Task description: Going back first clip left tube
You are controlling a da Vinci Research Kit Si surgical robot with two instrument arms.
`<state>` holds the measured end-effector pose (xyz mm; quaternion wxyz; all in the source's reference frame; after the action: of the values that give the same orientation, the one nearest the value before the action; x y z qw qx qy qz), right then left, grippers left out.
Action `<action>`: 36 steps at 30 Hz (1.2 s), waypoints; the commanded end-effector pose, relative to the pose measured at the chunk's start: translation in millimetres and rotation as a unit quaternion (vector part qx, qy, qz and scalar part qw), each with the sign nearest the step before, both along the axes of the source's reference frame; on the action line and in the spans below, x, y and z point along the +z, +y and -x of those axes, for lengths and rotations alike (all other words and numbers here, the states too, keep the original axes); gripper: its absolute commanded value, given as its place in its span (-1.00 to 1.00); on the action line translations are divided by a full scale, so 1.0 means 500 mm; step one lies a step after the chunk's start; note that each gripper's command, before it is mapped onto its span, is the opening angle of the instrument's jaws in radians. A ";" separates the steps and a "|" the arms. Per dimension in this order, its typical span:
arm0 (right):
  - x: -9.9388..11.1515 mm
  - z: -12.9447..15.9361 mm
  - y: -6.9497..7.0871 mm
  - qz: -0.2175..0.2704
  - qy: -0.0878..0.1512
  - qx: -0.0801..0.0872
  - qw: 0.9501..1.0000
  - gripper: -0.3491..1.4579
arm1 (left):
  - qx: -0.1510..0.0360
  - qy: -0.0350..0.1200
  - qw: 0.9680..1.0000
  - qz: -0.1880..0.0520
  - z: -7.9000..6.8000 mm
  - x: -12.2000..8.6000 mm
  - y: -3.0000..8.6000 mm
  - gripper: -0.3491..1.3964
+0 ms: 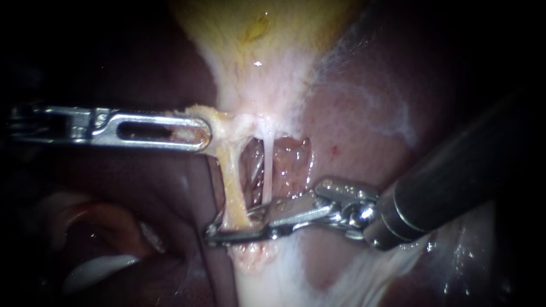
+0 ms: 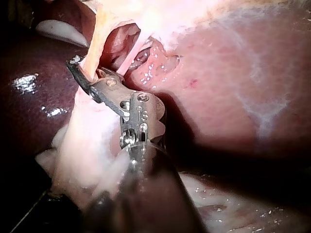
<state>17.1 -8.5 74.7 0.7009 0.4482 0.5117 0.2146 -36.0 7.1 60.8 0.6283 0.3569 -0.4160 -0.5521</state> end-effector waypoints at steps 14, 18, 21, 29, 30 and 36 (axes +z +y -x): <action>0.0009 -0.0024 0.0003 0.088 0.034 0.011 0.996 -0.16 | 0.000 0.000 1.000 0.000 0.0000 0.0000 -0.0001 -1.00; 0.0009 -0.0029 0.0006 0.119 0.039 0.021 0.992 -0.07 | 0.000 0.000 1.000 0.000 -0.0001 0.0000 -0.0001 -1.00; 0.0008 -0.0024 0.0011 0.143 0.040 0.027 0.989 -0.07 | 0.000 0.000 1.000 0.000 -0.0001 0.0000 -0.0001 -1.00; 0.0007 0.0014 0.0032 0.184 0.050 0.029 0.981 -0.06 | 0.000 0.000 1.000 0.000 -0.0002 0.0000 -0.0002 -1.00; 0.0005 0.0024 0.0037 0.189 0.052 0.028 0.980 -0.06 | 0.000 0.000 1.000 0.000 -0.0002 0.0000 -0.0002 -1.00; -0.0018 0.0081 0.0061 0.203 0.051 0.035 0.977 -0.06 | 0.000 0.000 1.000 0.000 -0.0004 0.0000 -0.0002 -1.00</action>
<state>12.5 -5.3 73.5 0.7428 0.2866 0.5955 0.1071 -35.8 7.0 60.8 0.6286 0.3566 -0.4159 -0.5520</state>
